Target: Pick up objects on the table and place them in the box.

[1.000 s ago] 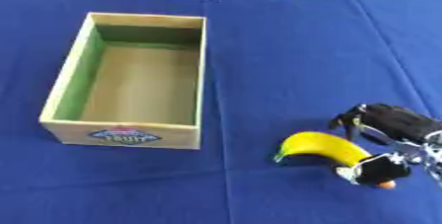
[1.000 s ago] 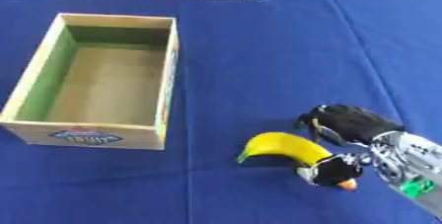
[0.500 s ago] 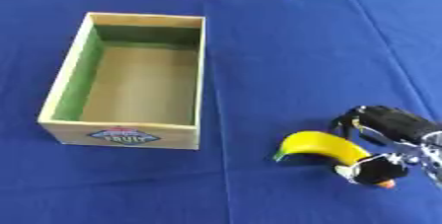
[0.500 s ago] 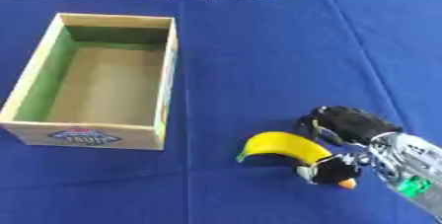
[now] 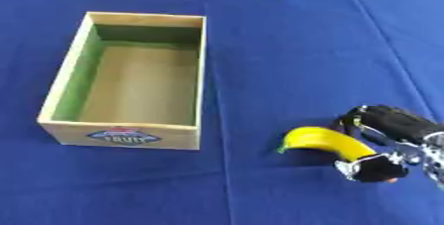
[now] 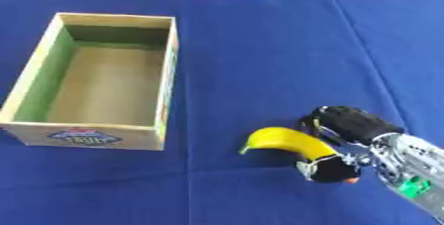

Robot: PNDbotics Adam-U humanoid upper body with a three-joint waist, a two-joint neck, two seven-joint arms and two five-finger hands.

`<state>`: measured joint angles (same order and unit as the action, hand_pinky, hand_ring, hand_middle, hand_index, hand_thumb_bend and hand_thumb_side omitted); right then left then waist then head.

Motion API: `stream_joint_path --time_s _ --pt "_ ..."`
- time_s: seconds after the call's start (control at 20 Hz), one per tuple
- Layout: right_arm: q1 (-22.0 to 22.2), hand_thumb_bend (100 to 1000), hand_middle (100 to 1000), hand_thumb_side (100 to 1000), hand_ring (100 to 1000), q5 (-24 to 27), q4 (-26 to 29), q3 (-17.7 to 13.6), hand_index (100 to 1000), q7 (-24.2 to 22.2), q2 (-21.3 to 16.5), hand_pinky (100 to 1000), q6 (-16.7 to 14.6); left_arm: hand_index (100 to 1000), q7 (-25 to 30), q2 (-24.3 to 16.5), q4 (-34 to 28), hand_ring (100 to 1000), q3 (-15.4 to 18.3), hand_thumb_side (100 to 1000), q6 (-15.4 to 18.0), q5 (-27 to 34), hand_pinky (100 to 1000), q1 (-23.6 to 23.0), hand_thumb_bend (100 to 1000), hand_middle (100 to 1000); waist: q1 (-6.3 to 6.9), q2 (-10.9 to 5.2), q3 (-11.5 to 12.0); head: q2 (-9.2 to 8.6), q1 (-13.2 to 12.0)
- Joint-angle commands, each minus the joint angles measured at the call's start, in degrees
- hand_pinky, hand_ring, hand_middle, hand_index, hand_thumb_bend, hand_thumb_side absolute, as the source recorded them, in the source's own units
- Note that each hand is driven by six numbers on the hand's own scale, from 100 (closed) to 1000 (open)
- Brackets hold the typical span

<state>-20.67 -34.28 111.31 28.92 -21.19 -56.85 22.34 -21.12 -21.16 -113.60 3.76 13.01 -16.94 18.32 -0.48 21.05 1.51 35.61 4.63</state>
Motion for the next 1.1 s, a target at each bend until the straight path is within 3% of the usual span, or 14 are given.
stream_joint_path --time_s 0.05,0.75,1.1 --pt "-0.2 100 518 480 783 0.7 1.0 -1.1 748 0.6 -1.6 721 0.0 894 0.2 -1.1 -1.0 715 0.0 1000 0.0 0.2 552 0.7 100 771 0.00 -1.07 -0.1 -0.76 0.1" --pt "0.5 100 461 393 754 0.7 2.3 -2.3 670 1.9 -3.0 688 0.2 894 0.5 -1.1 -1.0 717 -0.1 1000 0.0 0.3 553 0.8 100 773 0.05 -1.19 -0.2 -1.01 0.2" --pt "1.0 100 439 398 741 1.1 2.9 -3.2 644 3.6 -3.7 678 0.4 895 0.5 -1.2 -1.0 718 -0.1 1000 0.0 0.3 553 0.8 100 774 0.11 -1.23 -0.4 -1.29 0.1"
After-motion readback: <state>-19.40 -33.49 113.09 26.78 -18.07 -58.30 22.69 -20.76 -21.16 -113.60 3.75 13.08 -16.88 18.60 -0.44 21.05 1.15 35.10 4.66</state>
